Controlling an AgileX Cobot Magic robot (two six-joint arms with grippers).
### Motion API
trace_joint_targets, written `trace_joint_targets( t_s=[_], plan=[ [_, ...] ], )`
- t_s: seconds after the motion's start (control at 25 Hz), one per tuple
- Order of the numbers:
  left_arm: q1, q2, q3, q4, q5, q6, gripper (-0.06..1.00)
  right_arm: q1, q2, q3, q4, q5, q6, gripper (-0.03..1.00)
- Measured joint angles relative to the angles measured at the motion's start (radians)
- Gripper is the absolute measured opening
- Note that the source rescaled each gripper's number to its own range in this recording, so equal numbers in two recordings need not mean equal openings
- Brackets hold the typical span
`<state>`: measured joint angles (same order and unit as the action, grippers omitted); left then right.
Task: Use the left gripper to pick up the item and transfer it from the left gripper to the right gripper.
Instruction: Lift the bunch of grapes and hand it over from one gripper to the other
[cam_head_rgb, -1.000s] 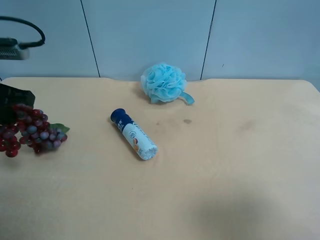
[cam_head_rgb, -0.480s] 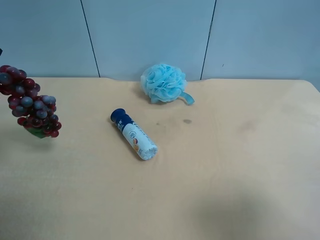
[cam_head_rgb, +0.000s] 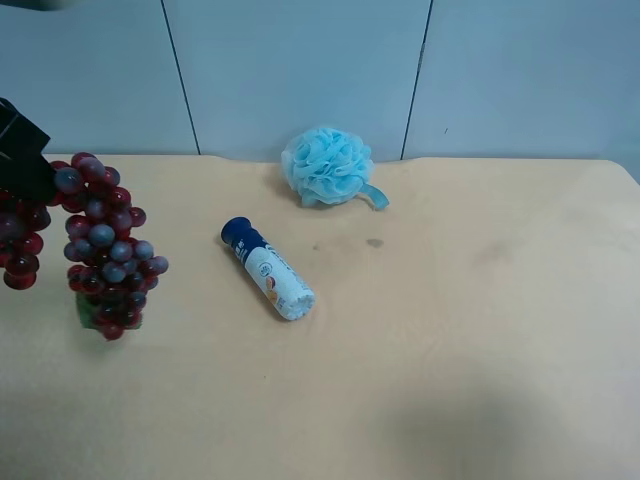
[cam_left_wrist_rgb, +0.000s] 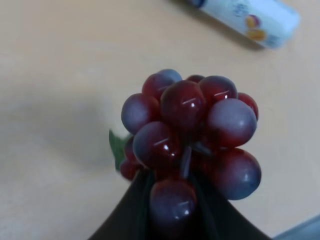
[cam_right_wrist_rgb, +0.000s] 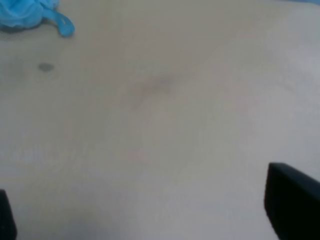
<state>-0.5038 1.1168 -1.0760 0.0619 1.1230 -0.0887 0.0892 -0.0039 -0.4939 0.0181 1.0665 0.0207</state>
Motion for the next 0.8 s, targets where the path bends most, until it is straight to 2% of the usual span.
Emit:
trace_joint_targets(
  t_s=[0.36, 0.8],
  plan=[
    [-0.204, 0.000, 0.000, 0.000, -0.009, 0.000, 0.01, 0.000, 0.000, 0.000, 0.000, 0.000, 0.000, 1.00],
    [-0.334, 0.075, -0.002, -0.003, -0.013, 0.007, 0.01, 0.000, 0.000, 0.000, 0.001, 0.000, 0.000, 1.00]
  ],
)
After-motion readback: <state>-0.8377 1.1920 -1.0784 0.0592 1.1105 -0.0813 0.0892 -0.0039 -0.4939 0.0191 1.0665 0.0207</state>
